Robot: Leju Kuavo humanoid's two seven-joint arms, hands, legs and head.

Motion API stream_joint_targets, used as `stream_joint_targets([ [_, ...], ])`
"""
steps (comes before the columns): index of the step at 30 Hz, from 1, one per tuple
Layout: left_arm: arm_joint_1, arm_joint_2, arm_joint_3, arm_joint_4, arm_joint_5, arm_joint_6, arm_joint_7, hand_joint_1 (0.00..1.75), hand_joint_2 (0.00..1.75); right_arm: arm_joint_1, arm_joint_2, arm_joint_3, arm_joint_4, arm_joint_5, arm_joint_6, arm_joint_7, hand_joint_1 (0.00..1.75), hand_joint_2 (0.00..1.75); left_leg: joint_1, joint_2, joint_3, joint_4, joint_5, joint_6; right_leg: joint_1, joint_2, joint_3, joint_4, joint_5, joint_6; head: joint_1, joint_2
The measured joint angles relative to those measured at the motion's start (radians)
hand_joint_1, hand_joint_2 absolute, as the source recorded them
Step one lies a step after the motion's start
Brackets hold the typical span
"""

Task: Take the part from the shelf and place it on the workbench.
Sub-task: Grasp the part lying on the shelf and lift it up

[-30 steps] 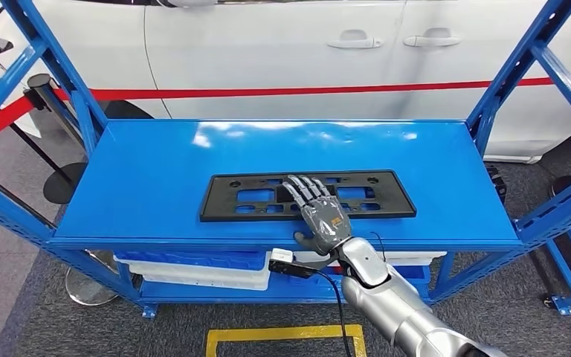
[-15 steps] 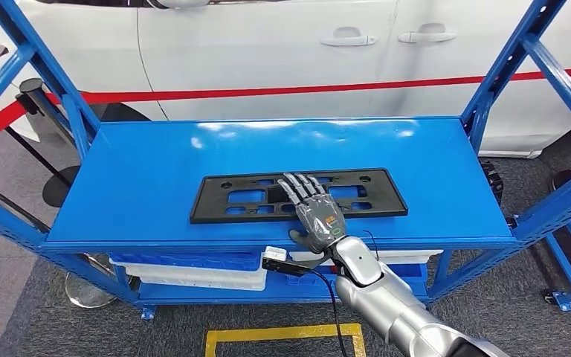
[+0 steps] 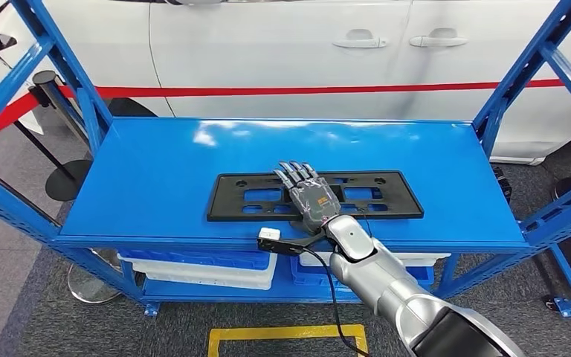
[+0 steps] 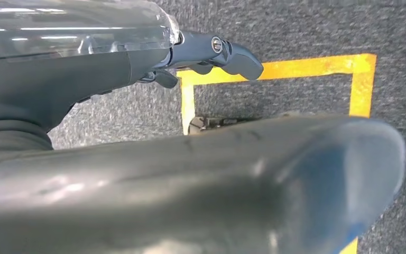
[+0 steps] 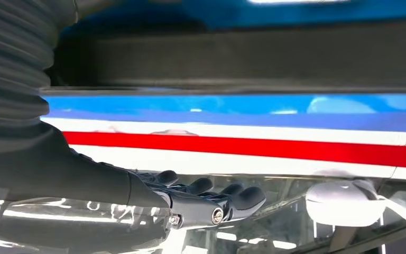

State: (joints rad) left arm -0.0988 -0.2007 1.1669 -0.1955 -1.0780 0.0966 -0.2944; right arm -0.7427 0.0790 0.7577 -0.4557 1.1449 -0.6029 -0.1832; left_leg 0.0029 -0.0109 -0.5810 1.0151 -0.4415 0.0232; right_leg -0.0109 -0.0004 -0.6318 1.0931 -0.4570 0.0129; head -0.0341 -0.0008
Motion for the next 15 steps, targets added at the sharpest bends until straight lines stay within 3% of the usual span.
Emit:
stream_joint_targets([
  [1,0.000,0.000,0.000,0.000,0.000,-0.001,-0.001,0.00,0.00,-0.005,0.000,0.000,0.010,0.003,0.002,0.001,1.66,1.75,-0.002,0.000,-0.002,0.003,-0.002,-0.004,0.002,0.000,0.018,-0.040,0.011,-0.003,0.000,0.000],
  [4,0.000,0.001,0.000,0.000,0.001,-0.002,-0.001,0.00,0.00,-0.013,-0.001,0.003,0.034,0.011,0.009,0.004,1.74,1.75,-0.003,0.000,-0.006,0.005,-0.005,-0.018,0.003,0.000,0.025,-0.064,0.012,-0.012,-0.001,0.000],
  [6,0.001,0.001,0.000,0.000,0.002,-0.002,-0.002,0.00,0.00,-0.021,-0.001,0.004,0.045,0.012,0.011,0.006,1.72,1.75,-0.002,0.002,-0.017,0.034,-0.027,-0.027,-0.001,-0.001,0.028,-0.072,0.016,-0.023,-0.001,0.000],
  [9,0.002,0.002,0.000,0.000,0.003,-0.001,-0.002,0.00,0.00,-0.029,-0.001,0.004,0.058,0.012,0.011,0.010,1.72,1.75,0.005,0.004,-0.095,0.207,-0.114,-0.039,-0.003,-0.002,0.030,-0.074,0.018,-0.030,-0.002,0.000],
  [10,0.002,0.002,0.000,0.000,0.004,-0.001,-0.003,0.00,0.00,-0.030,-0.001,0.004,0.062,0.010,0.011,0.008,1.72,1.75,0.007,0.005,-0.122,0.263,-0.131,-0.043,-0.002,-0.002,0.030,-0.073,0.017,-0.031,-0.002,0.000],
  [11,0.003,0.002,0.000,0.000,0.005,0.000,-0.006,0.00,0.00,-0.031,-0.001,0.004,0.064,0.008,0.011,0.003,1.72,1.75,0.009,0.005,-0.135,0.287,-0.130,-0.045,-0.003,-0.002,0.031,-0.072,0.017,-0.030,-0.002,0.000],
  [12,0.004,0.002,0.000,0.000,0.007,0.002,-0.010,0.00,0.00,-0.033,-0.001,0.004,0.066,0.004,0.011,-0.003,1.72,1.75,0.012,0.005,-0.128,0.271,-0.108,-0.047,-0.003,-0.001,0.032,-0.072,0.016,-0.030,-0.002,0.000],
  [15,0.003,0.005,0.001,0.000,0.011,0.003,-0.025,0.00,0.00,-0.039,-0.003,0.004,0.070,-0.011,0.011,-0.022,1.74,1.75,0.017,0.008,-0.041,0.082,-0.016,-0.047,-0.003,0.002,0.035,-0.067,0.011,-0.021,-0.002,0.000],
])
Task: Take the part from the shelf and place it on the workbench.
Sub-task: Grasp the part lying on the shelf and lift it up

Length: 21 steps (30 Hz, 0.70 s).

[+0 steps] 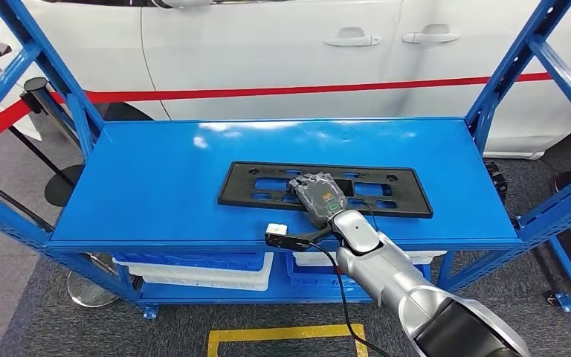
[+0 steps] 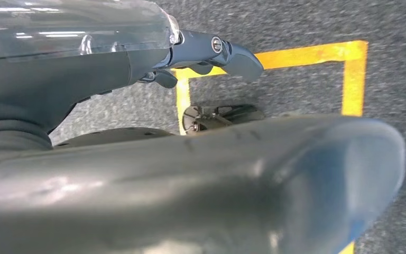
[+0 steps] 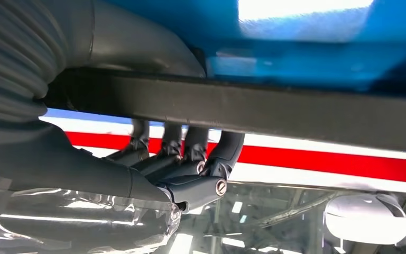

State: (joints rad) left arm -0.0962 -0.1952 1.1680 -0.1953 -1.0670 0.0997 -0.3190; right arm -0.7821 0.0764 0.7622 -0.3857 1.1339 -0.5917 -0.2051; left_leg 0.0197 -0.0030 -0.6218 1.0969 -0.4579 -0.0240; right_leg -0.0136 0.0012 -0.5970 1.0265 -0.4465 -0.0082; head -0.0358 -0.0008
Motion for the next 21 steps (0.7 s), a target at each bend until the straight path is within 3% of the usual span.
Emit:
stream_joint_targets([
  [2,-0.003,0.001,0.001,0.000,0.004,-0.001,-0.008,0.00,0.00,-0.003,-0.004,0.000,0.001,-0.012,0.000,-0.011,1.75,1.75,-0.003,0.000,0.029,-0.066,0.013,0.009,0.003,0.001,-0.002,0.001,0.000,0.011,0.001,0.000],
  [5,-0.004,0.002,0.003,0.000,0.009,-0.004,-0.014,0.00,0.00,-0.004,-0.012,-0.001,0.002,-0.028,-0.002,-0.028,1.75,1.75,-0.006,-0.001,0.031,-0.074,0.018,0.030,0.002,0.002,-0.003,0.002,0.000,0.028,0.002,0.000],
  [6,-0.005,0.002,0.003,0.000,0.009,-0.004,-0.016,0.00,0.00,-0.004,-0.015,-0.002,0.002,-0.033,-0.003,-0.032,1.75,1.75,-0.005,-0.001,0.032,-0.078,0.021,0.038,0.001,0.002,-0.011,0.019,-0.013,0.033,0.002,0.000],
  [7,-0.007,0.002,0.004,0.000,0.009,-0.004,-0.017,0.00,0.00,-0.004,-0.018,-0.003,0.003,-0.037,-0.005,-0.035,1.75,1.75,-0.004,0.000,0.032,-0.081,0.024,0.045,0.000,0.002,-0.028,0.056,-0.037,0.036,0.002,0.000],
  [9,-0.009,0.002,0.004,0.000,0.009,-0.004,-0.019,0.00,0.00,-0.002,-0.024,-0.005,0.005,-0.044,-0.010,-0.038,1.75,1.75,-0.006,0.001,0.030,-0.083,0.026,0.053,-0.001,0.001,-0.086,0.180,-0.101,0.039,0.002,0.000],
  [11,-0.009,0.003,0.005,0.000,0.009,-0.005,-0.021,0.00,0.00,0.001,-0.028,-0.007,0.008,-0.050,-0.020,-0.039,1.75,1.75,-0.009,0.000,0.029,-0.082,0.026,0.056,0.000,0.001,-0.131,0.273,-0.128,0.040,0.002,0.000],
  [12,-0.009,0.003,0.005,0.000,0.009,-0.005,-0.021,0.00,0.00,0.001,-0.030,-0.008,0.009,-0.052,-0.028,-0.038,1.75,1.75,-0.010,-0.001,0.029,-0.081,0.026,0.057,0.000,0.001,-0.130,0.269,-0.113,0.038,0.002,0.000],
  [13,-0.009,0.003,0.005,0.000,0.009,-0.005,-0.021,0.00,0.00,0.001,-0.030,-0.008,0.009,-0.054,-0.038,-0.038,1.75,1.75,-0.011,-0.003,0.029,-0.080,0.026,0.056,0.000,0.001,-0.110,0.229,-0.084,0.035,0.002,0.000],
  [14,-0.009,0.002,0.006,0.000,0.009,-0.005,-0.021,0.00,0.00,0.000,-0.031,-0.010,0.009,-0.056,-0.049,-0.037,1.75,1.75,-0.011,-0.004,0.030,-0.079,0.025,0.055,0.001,0.001,-0.078,0.163,-0.048,0.030,0.002,0.000],
  [16,-0.009,0.001,0.006,0.000,0.007,-0.005,-0.021,0.00,0.00,-0.004,-0.032,-0.013,0.009,-0.056,-0.075,-0.034,1.75,1.75,-0.015,-0.006,0.028,-0.075,0.023,0.049,0.006,0.001,-0.020,0.042,-0.005,0.020,0.002,0.000],
  [17,-0.009,0.001,0.006,0.001,0.006,-0.005,-0.022,0.00,0.00,-0.005,-0.032,-0.015,0.007,-0.053,-0.087,-0.030,1.75,1.75,-0.016,-0.006,0.027,-0.074,0.023,0.045,0.009,0.001,-0.006,0.011,0.001,0.016,0.002,0.000],
  [20,-0.008,0.000,0.006,0.002,-0.001,-0.005,-0.022,0.00,0.00,0.002,-0.038,-0.024,-0.019,0.003,-0.102,0.007,1.75,1.75,-0.016,-0.006,0.027,-0.075,0.021,0.029,0.008,0.000,-0.002,-0.005,0.004,0.007,0.001,0.000],
  [21,-0.008,0.000,0.006,0.002,-0.003,-0.004,-0.022,0.00,0.44,0.009,-0.041,-0.031,-0.040,0.046,-0.103,0.030,1.75,1.75,-0.016,-0.006,0.022,-0.064,0.011,0.024,0.005,0.000,0.000,-0.011,0.007,0.002,0.001,0.000],
])
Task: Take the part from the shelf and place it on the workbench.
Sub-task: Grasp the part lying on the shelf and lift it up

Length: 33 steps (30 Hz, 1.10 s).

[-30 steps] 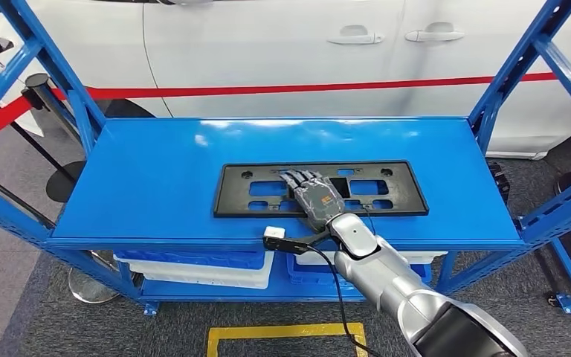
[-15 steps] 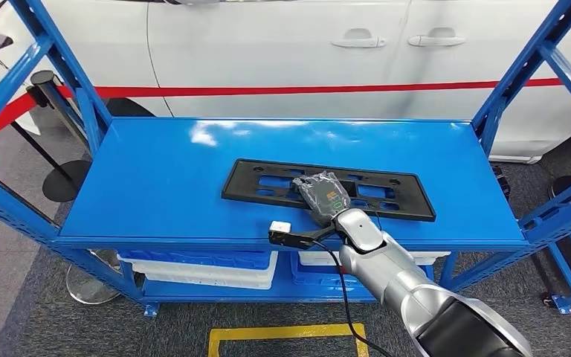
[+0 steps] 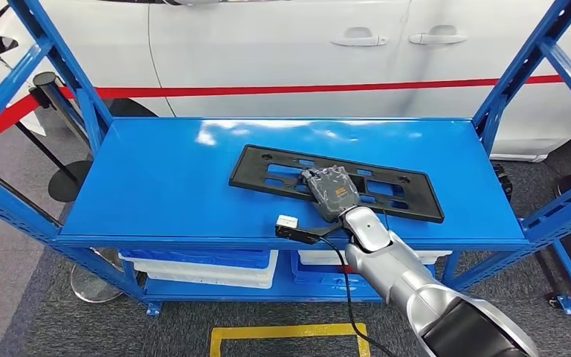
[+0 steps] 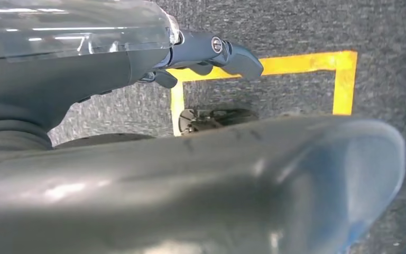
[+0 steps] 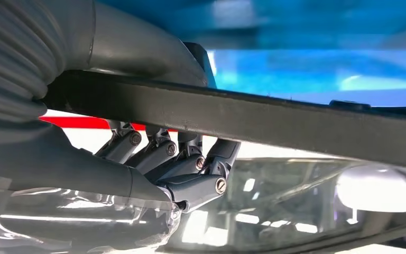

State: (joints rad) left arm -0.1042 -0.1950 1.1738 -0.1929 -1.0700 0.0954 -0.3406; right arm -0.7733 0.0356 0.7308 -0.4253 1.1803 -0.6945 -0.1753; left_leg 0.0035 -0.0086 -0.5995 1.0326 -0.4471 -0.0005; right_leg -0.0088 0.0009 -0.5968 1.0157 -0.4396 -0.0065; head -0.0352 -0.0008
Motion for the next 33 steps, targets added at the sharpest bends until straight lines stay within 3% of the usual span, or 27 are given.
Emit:
stream_joint_targets([
  [1,0.000,0.000,0.000,0.000,-0.002,0.001,0.000,0.00,0.87,0.009,-0.003,-0.009,-0.025,0.052,0.000,0.024,1.75,1.75,0.000,0.001,-0.013,0.029,-0.021,-0.005,-0.004,-0.001,0.002,-0.005,0.003,-0.005,-0.001,0.000],
  [3,0.001,0.000,0.000,0.001,-0.007,0.004,0.000,0.00,1.75,0.028,-0.009,-0.034,-0.082,0.164,0.000,0.071,1.75,1.75,0.005,0.002,-0.064,0.144,-0.085,-0.014,-0.005,-0.001,0.002,-0.009,0.005,-0.010,-0.003,0.000],
  [5,0.002,0.000,0.000,0.001,-0.010,0.006,0.001,0.00,1.75,0.044,-0.018,-0.060,-0.134,0.259,-0.001,0.109,1.75,1.75,0.009,0.003,-0.115,0.255,-0.123,-0.021,-0.004,-0.001,0.002,-0.007,0.004,-0.011,-0.002,0.000],
  [6,0.002,0.000,0.000,0.001,-0.011,0.007,0.001,0.00,1.75,0.049,-0.022,-0.070,-0.155,0.293,-0.001,0.124,1.75,1.75,0.010,0.003,-0.120,0.264,-0.114,-0.024,-0.005,-0.001,0.002,-0.006,0.003,-0.010,-0.002,0.000],
  [7,0.002,0.000,0.000,0.001,-0.014,0.008,0.002,0.00,1.75,0.052,-0.027,-0.080,-0.178,0.322,-0.001,0.138,1.75,1.75,0.012,0.003,-0.106,0.231,-0.085,-0.026,-0.005,-0.001,0.002,-0.003,0.001,-0.008,-0.003,0.000],
  [8,0.002,0.000,0.000,0.001,-0.016,0.009,0.003,0.00,1.75,0.052,-0.033,-0.089,-0.201,0.341,-0.001,0.149,1.75,1.75,0.014,0.004,-0.077,0.166,-0.044,-0.026,-0.006,0.000,0.003,0.000,-0.002,-0.005,-0.003,0.000],
  [10,0.001,0.000,-0.001,0.001,-0.022,0.008,0.003,0.00,1.75,0.041,-0.049,-0.106,-0.244,0.366,-0.002,0.168,1.75,1.75,0.013,0.004,-0.018,0.041,0.004,-0.021,-0.005,0.000,0.000,0.009,-0.009,0.004,-0.002,0.000],
  [11,0.000,0.000,-0.002,0.001,-0.025,0.007,0.003,0.00,1.75,0.030,-0.059,-0.112,-0.262,0.373,-0.002,0.175,1.75,1.75,0.011,0.003,-0.005,0.009,0.011,-0.015,-0.004,0.000,-0.003,0.012,-0.009,0.009,-0.002,0.000],
  [15,0.000,0.000,-0.005,0.001,-0.032,0.000,0.000,0.00,1.75,-0.017,-0.100,-0.118,-0.309,0.384,-0.003,0.203,1.75,1.75,0.008,0.002,-0.002,-0.009,0.011,0.012,-0.006,0.000,-0.011,0.019,-0.015,0.031,-0.001,0.000],
  [17,-0.003,0.000,-0.007,0.001,-0.036,-0.005,-0.002,0.00,1.75,-0.042,-0.123,-0.116,-0.327,0.385,-0.004,0.215,1.75,1.75,0.009,0.002,0.001,-0.016,0.016,0.025,-0.009,0.000,-0.043,0.086,-0.055,0.039,-0.001,0.000],
  [19,-0.007,0.000,-0.010,0.001,-0.039,-0.011,-0.004,0.00,1.75,-0.070,-0.144,-0.109,-0.337,0.386,-0.003,0.224,1.75,1.75,0.008,0.003,0.000,-0.016,0.016,0.031,-0.008,0.000,-0.108,0.218,-0.113,0.043,-0.001,0.000],
  [20,-0.007,0.000,-0.011,0.001,-0.040,-0.013,-0.004,0.00,1.75,-0.083,-0.154,-0.105,-0.339,0.386,-0.003,0.225,1.75,1.75,0.007,0.002,0.001,-0.016,0.015,0.032,-0.009,0.000,-0.136,0.273,-0.128,0.044,-0.001,0.000],
  [21,-0.008,0.000,-0.012,0.001,-0.040,-0.015,-0.004,0.00,1.75,-0.093,-0.163,-0.100,-0.341,0.386,-0.003,0.225,1.75,1.75,0.007,0.002,0.001,-0.015,0.014,0.033,-0.009,0.000,-0.151,0.297,-0.126,0.045,0.000,0.000],
  [22,-0.008,0.000,-0.013,0.001,-0.041,-0.015,-0.004,0.00,1.75,-0.104,-0.171,-0.096,-0.343,0.386,-0.003,0.223,1.75,1.75,0.007,0.001,0.002,-0.013,0.013,0.032,-0.011,0.000,-0.148,0.283,-0.104,0.045,0.000,0.000],
  [24,-0.008,-0.001,-0.013,0.001,-0.041,-0.015,-0.004,0.00,1.75,-0.128,-0.184,-0.089,-0.349,0.386,-0.003,0.219,1.75,1.75,0.007,-0.001,0.003,-0.008,0.008,0.027,-0.014,-0.001,-0.099,0.164,-0.032,0.042,0.000,0.000],
  [26,-0.010,-0.001,-0.013,0.002,-0.041,-0.015,-0.004,0.00,1.75,-0.155,-0.192,-0.084,-0.357,0.383,-0.004,0.211,1.75,1.75,0.003,-0.001,-0.002,0.001,0.003,0.017,-0.012,0.000,-0.054,0.056,0.007,0.036,-0.001,0.000],
  [30,-0.011,-0.001,-0.014,0.002,-0.042,-0.016,-0.003,0.00,1.75,-0.177,-0.203,-0.076,-0.368,0.374,-0.004,0.200,1.75,1.75,0.001,-0.001,-0.006,0.005,-0.004,-0.002,-0.008,0.000,-0.044,0.030,0.007,0.014,-0.002,0.000],
  [32,-0.011,-0.001,-0.014,0.002,-0.041,-0.017,-0.001,0.00,1.75,-0.188,-0.207,-0.074,-0.379,0.369,-0.004,0.197,1.75,1.75,0.003,0.001,-0.028,0.059,-0.041,-0.011,-0.011,-0.001,-0.041,0.024,0.010,0.001,-0.002,0.000],
  [33,-0.011,-0.001,-0.014,0.002,-0.040,-0.019,0.001,0.00,1.75,-0.193,-0.209,-0.074,-0.386,0.365,-0.004,0.194,1.75,1.75,0.004,0.002,-0.054,0.117,-0.072,-0.014,-0.010,-0.001,-0.040,0.024,0.010,-0.003,-0.003,0.000],
])
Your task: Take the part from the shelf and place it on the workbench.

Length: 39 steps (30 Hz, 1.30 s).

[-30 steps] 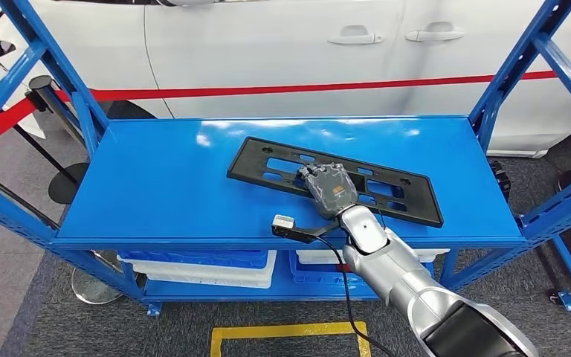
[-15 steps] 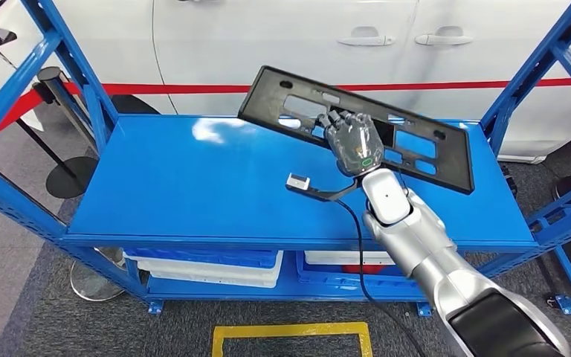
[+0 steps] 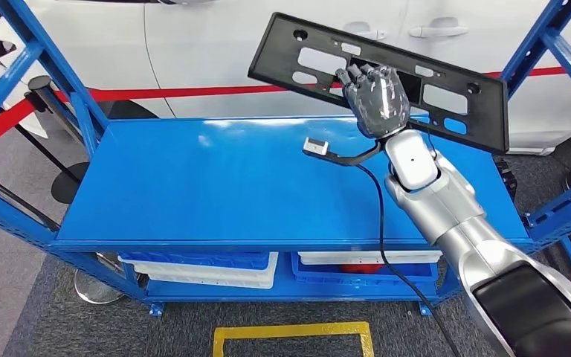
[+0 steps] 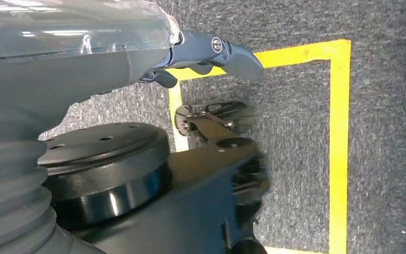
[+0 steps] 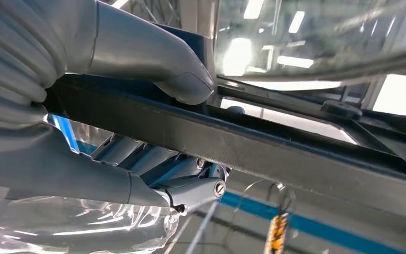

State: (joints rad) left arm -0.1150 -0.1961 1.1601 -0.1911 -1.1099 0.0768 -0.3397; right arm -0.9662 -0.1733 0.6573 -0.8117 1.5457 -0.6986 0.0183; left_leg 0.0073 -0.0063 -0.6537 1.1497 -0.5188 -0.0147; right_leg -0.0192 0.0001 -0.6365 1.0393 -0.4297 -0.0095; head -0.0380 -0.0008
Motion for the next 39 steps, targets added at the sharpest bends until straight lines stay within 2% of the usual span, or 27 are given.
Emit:
stream_joint_targets([
  [2,0.000,0.000,0.000,0.000,0.001,-0.002,0.004,0.00,1.75,-0.004,-0.003,0.000,-0.015,-0.007,0.000,-0.008,1.75,1.75,0.001,0.000,-0.060,0.131,-0.050,-0.003,0.004,0.001,0.002,0.000,-0.001,-0.005,0.000,0.000],
  [3,0.000,0.000,0.000,0.000,0.002,-0.003,0.006,0.00,1.75,-0.003,-0.004,0.000,-0.022,-0.010,0.000,-0.012,1.75,1.75,0.001,0.000,-0.079,0.166,-0.055,-0.002,0.006,0.001,0.003,0.000,-0.002,-0.006,0.000,0.000],
  [4,0.001,0.000,0.000,0.000,0.003,-0.004,0.008,0.00,1.75,-0.001,-0.006,0.000,-0.030,-0.014,0.000,-0.015,1.75,1.75,0.001,0.000,-0.081,0.164,-0.040,0.001,0.009,0.001,0.005,0.000,-0.003,-0.007,0.000,0.000],
  [5,0.001,0.000,0.000,0.000,0.004,-0.004,0.010,0.00,1.75,0.000,-0.008,-0.001,-0.039,-0.020,0.000,-0.021,1.75,1.75,0.000,0.000,-0.066,0.126,-0.011,0.005,0.011,0.002,0.007,0.001,-0.003,-0.008,0.000,0.000],
  [7,0.000,0.000,0.000,0.000,0.008,0.000,0.014,0.00,1.75,0.002,-0.009,-0.007,-0.062,-0.048,0.000,-0.048,1.75,1.75,-0.006,0.001,-0.002,-0.011,0.056,0.022,0.015,0.003,0.011,0.000,-0.005,-0.008,0.000,0.000],
  [9,0.000,0.000,0.000,0.000,0.014,0.008,0.017,0.00,1.75,0.010,-0.007,-0.030,-0.090,-0.106,0.000,-0.103,1.75,1.75,-0.013,0.001,0.041,-0.105,0.083,0.035,0.017,0.002,0.011,0.000,-0.005,-0.003,0.001,0.000],
  [12,0.002,0.000,0.002,0.000,0.021,0.019,0.027,0.00,1.75,0.044,0.025,-0.114,-0.124,-0.261,0.000,-0.254,1.75,1.75,-0.013,0.001,0.050,-0.129,0.086,0.039,0.014,0.000,0.009,-0.001,-0.004,0.011,0.001,0.000],
  [14,0.003,-0.001,0.003,0.000,0.026,0.025,0.031,0.00,1.75,0.066,0.059,-0.186,-0.138,-0.376,-0.001,-0.358,1.75,1.75,-0.007,0.002,0.056,-0.144,0.096,0.045,0.014,0.001,-0.006,0.033,-0.030,0.020,0.002,0.000],
  [15,0.003,-0.001,0.003,0.000,0.028,0.026,0.032,0.00,1.75,0.074,0.073,-0.216,-0.143,-0.418,-0.001,-0.393,1.75,1.75,-0.004,0.003,0.059,-0.150,0.100,0.047,0.013,0.001,-0.026,0.079,-0.058,0.023,0.003,0.000],
  [17,0.002,-0.002,0.003,0.000,0.031,0.026,0.032,0.00,1.75,0.091,0.093,-0.258,-0.147,-0.454,0.000,-0.418,1.75,1.75,-0.004,0.002,0.059,-0.151,0.101,0.050,0.010,0.001,-0.084,0.204,-0.117,0.030,0.004,0.000],
  [18,0.003,-0.002,0.004,0.000,0.031,0.026,0.032,0.00,1.75,0.102,0.100,-0.275,-0.147,-0.463,0.000,-0.425,1.75,1.75,-0.003,0.000,0.058,-0.150,0.100,0.050,0.006,0.001,-0.106,0.251,-0.130,0.033,0.004,0.000],
  [19,0.004,-0.002,0.004,0.000,0.031,0.026,0.033,0.00,1.75,0.112,0.107,-0.291,-0.147,-0.481,0.000,-0.438,1.75,1.75,-0.002,-0.001,0.058,-0.149,0.099,0.050,0.002,0.000,-0.113,0.264,-0.125,0.037,0.004,0.000],
  [20,0.006,-0.002,0.004,0.000,0.031,0.027,0.034,0.00,1.75,0.121,0.114,-0.305,-0.147,-0.519,0.001,-0.457,1.75,1.75,-0.001,-0.002,0.058,-0.146,0.098,0.047,-0.002,0.000,-0.101,0.240,-0.103,0.039,0.004,0.000],
  [22,0.007,-0.003,0.004,0.000,0.033,0.029,0.037,0.00,1.75,0.134,0.128,-0.323,-0.154,-0.676,0.015,-0.512,1.75,1.75,0.002,-0.003,0.057,-0.136,0.091,0.037,-0.008,0.000,-0.038,0.115,-0.042,0.044,0.004,0.000],
  [24,0.006,-0.004,0.007,0.000,0.035,0.033,0.040,0.00,1.75,0.157,0.137,-0.318,-0.186,-0.887,0.040,-0.546,1.75,1.75,0.000,-0.003,0.053,-0.123,0.082,0.024,-0.008,0.001,0.007,0.024,-0.016,0.039,0.003,0.000],
  [26,0.007,-0.003,0.010,0.000,0.035,0.036,0.042,0.00,1.75,0.200,0.140,-0.297,-0.240,-1.033,0.054,-0.547,1.75,1.75,-0.003,-0.003,0.050,-0.121,0.080,0.014,-0.002,0.004,0.010,0.010,-0.018,0.026,0.003,0.000],
  [28,0.010,-0.003,0.011,0.000,0.035,0.037,0.043,0.00,1.75,0.235,0.140,-0.275,-0.283,-1.078,0.055,-0.544,1.75,1.75,-0.001,-0.002,0.047,-0.116,0.072,0.004,-0.004,0.005,0.009,0.008,-0.015,0.012,0.003,0.000],
  [29,0.010,-0.003,0.011,0.000,0.035,0.038,0.043,0.00,1.75,0.243,0.140,-0.266,-0.299,-1.083,0.054,-0.544,1.75,1.75,0.000,-0.001,0.038,-0.094,0.056,-0.001,-0.005,0.005,0.009,0.006,-0.014,0.006,0.002,0.000],
  [30,0.010,-0.003,0.012,0.000,0.035,0.038,0.043,0.00,1.75,0.248,0.140,-0.259,-0.312,-1.088,0.055,-0.545,1.75,1.75,0.001,0.000,0.020,-0.052,0.031,-0.004,-0.006,0.005,0.009,0.005,-0.013,0.001,0.002,0.000],
  [32,0.010,-0.003,0.013,0.000,0.035,0.039,0.044,0.00,1.75,0.258,0.140,-0.250,-0.336,-1.119,0.069,-0.550,1.75,1.75,0.002,0.001,-0.037,0.076,-0.030,-0.008,-0.002,0.004,0.010,0.005,-0.015,-0.005,0.001,0.000],
  [33,0.010,-0.003,0.014,0.000,0.036,0.041,0.045,0.00,1.75,0.268,0.140,-0.246,-0.348,-1.147,0.084,-0.556,1.75,1.75,0.003,0.001,-0.064,0.132,-0.048,-0.008,0.001,0.003,0.011,0.005,-0.016,-0.006,0.001,0.000],
  [34,0.011,-0.003,0.016,0.000,0.037,0.042,0.046,0.00,1.75,0.281,0.142,-0.242,-0.361,-1.182,0.106,-0.562,1.75,1.75,0.002,0.001,-0.077,0.159,-0.049,-0.007,0.004,0.002,0.012,0.006,-0.017,-0.008,0.001,0.000],
  [35,0.012,-0.003,0.017,0.000,0.039,0.044,0.047,0.00,1.75,0.296,0.144,-0.238,-0.376,-1.221,0.130,-0.568,1.75,1.75,0.002,0.001,-0.073,0.148,-0.032,-0.003,0.007,0.002,0.014,0.006,-0.018,-0.009,0.002,0.000],
  [37,0.012,-0.003,0.020,0.000,0.044,0.047,0.049,0.00,1.75,0.326,0.157,-0.232,-0.415,-1.315,0.197,-0.578,1.75,1.75,-0.003,0.001,-0.018,0.029,0.036,0.012,0.011,0.004,0.018,0.005,-0.019,-0.011,0.002,0.000],
  [39,0.009,-0.003,0.025,0.000,0.049,0.050,0.051,0.00,1.75,0.345,0.173,-0.229,-0.457,-1.432,0.300,-0.583,1.75,1.75,-0.010,0.001,0.036,-0.082,0.074,0.027,0.013,0.005,0.019,0.005,-0.020,-0.009,0.002,0.000],
])
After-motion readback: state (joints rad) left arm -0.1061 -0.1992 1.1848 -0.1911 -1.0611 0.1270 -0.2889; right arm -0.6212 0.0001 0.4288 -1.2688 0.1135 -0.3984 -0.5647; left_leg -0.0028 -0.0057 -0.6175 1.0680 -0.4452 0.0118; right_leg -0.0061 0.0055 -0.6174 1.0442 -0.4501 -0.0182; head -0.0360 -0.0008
